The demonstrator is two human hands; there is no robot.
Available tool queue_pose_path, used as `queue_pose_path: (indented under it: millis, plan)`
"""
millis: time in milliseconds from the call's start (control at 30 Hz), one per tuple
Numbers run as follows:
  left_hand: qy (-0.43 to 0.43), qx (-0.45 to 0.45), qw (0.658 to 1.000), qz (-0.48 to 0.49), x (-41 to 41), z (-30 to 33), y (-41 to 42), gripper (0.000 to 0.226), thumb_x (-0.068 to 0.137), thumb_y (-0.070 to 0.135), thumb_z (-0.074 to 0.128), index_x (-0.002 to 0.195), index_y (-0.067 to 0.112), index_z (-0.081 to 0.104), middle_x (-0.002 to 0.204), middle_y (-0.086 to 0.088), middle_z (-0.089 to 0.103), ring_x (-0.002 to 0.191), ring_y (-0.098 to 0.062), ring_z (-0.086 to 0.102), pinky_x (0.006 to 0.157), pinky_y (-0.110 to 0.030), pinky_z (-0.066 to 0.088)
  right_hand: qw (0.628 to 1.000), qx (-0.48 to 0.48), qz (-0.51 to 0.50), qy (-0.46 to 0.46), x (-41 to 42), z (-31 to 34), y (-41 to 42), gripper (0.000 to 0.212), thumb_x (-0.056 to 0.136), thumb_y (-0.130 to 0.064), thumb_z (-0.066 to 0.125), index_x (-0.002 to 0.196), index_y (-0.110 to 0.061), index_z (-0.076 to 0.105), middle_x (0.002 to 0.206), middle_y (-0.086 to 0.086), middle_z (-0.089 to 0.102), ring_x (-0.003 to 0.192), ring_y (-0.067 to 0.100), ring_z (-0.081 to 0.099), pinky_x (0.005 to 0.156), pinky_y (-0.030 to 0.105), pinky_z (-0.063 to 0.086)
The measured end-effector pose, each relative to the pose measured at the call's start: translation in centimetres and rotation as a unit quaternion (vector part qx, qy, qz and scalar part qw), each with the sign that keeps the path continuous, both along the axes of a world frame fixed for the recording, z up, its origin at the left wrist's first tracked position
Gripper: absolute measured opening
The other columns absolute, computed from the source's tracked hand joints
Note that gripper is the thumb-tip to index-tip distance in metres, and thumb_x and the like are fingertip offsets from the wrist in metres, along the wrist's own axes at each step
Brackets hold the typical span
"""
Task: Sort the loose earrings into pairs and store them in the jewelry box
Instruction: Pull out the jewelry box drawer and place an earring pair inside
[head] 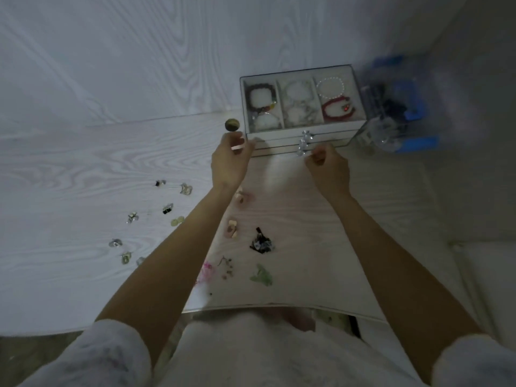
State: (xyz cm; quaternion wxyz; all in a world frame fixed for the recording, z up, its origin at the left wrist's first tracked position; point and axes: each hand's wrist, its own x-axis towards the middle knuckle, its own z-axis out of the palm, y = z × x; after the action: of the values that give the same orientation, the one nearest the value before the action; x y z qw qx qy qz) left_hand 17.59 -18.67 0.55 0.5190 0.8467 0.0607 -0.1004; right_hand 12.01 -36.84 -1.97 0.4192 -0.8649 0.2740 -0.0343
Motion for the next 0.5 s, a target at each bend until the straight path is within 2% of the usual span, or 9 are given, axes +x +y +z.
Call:
queue_pose_path:
  millis: [100,200,267,400,500]
  plan:
    - [0.008,-0.026,1.000,0.003,0.8,0.0,-0.7,0.042,0.086,0.048,0.058,0.117,0.020,0.057,0.110,0.003,0.065,0.094,-0.009,0.061,0.086,-0.027,0.050,1.000,0.002,-0.012,0.015,1.5,-0.8,-0.2,0.026,0.084,-0.029,0.065,0.099,-0.009,0.057,0.100,0.006,0.068,0.090,0.022,0.062,0.069,0.024,0.039]
    - [-0.003,-0.034,0.999,0.028,1.1,-0.3,-0.9,0.027,0.083,0.055,0.058,0.097,0.032,0.061,0.100,0.003,0.069,0.092,-0.012,0.065,0.088,-0.040,0.053,0.999,-0.010,-0.036,0.020,2.3,-1.5,0.2,0.026,0.081,-0.030,0.068,0.097,-0.012,0.059,0.096,0.004,0.069,0.088,0.020,0.062,0.068,0.025,0.040]
    - [-0.004,-0.028,0.999,0.034,1.4,-0.5,-0.7,0.017,0.082,0.055,0.059,0.087,0.038,0.058,0.095,0.005,0.069,0.089,-0.011,0.067,0.087,-0.044,0.053,0.998,-0.019,-0.059,0.020,2.7,-1.9,0.4,0.023,0.080,-0.030,0.068,0.094,-0.013,0.061,0.093,0.004,0.070,0.087,0.022,0.063,0.069,0.028,0.043]
    - [0.010,-0.038,0.999,0.021,1.9,-0.4,-0.6,0.018,0.083,0.051,0.061,0.087,0.034,0.058,0.097,0.004,0.069,0.085,-0.008,0.068,0.086,-0.043,0.054,0.996,-0.022,-0.080,0.019,2.7,-2.1,0.7,0.019,0.080,-0.029,0.067,0.091,-0.015,0.062,0.092,0.003,0.070,0.089,0.023,0.063,0.067,0.025,0.040]
    - [0.014,-0.046,0.999,0.018,2.0,-0.5,-0.4,0.022,0.083,0.050,0.062,0.090,0.029,0.059,0.099,0.001,0.070,0.086,-0.009,0.068,0.087,-0.042,0.054,0.996,-0.017,-0.085,0.028,1.4,-2.4,1.0,0.020,0.080,-0.030,0.067,0.091,-0.015,0.061,0.094,0.005,0.070,0.090,0.024,0.062,0.072,0.028,0.043]
